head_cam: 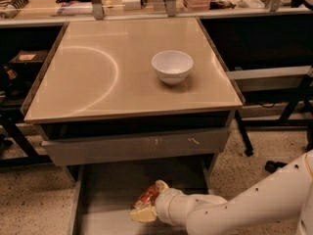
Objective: Place coke can into middle drawer
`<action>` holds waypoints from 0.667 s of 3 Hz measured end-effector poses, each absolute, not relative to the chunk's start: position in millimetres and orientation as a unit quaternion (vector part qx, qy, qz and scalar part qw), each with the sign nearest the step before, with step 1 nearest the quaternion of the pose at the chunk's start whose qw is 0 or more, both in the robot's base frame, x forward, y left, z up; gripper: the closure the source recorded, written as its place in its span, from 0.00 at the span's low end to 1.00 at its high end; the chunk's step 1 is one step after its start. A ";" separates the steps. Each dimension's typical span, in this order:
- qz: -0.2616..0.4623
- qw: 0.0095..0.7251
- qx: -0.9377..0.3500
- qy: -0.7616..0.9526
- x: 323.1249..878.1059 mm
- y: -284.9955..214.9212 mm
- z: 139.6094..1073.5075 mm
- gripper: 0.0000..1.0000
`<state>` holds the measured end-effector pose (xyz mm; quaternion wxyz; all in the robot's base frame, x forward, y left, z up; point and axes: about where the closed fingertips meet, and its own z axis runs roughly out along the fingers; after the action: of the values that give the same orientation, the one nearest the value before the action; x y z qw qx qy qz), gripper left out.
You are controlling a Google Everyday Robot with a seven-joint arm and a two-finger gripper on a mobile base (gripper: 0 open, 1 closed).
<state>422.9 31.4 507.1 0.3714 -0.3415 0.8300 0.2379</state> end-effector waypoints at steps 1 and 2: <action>0.249 0.385 -0.320 0.830 422.0 22.5 487.7 1.00; 0.257 0.385 -0.313 0.829 425.4 18.5 468.2 1.00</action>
Offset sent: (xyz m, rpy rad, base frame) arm 0.0090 -0.0237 -0.0656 0.0827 0.0107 -0.0454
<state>425.4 18.5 468.2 0.3854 -0.3133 0.8292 0.2565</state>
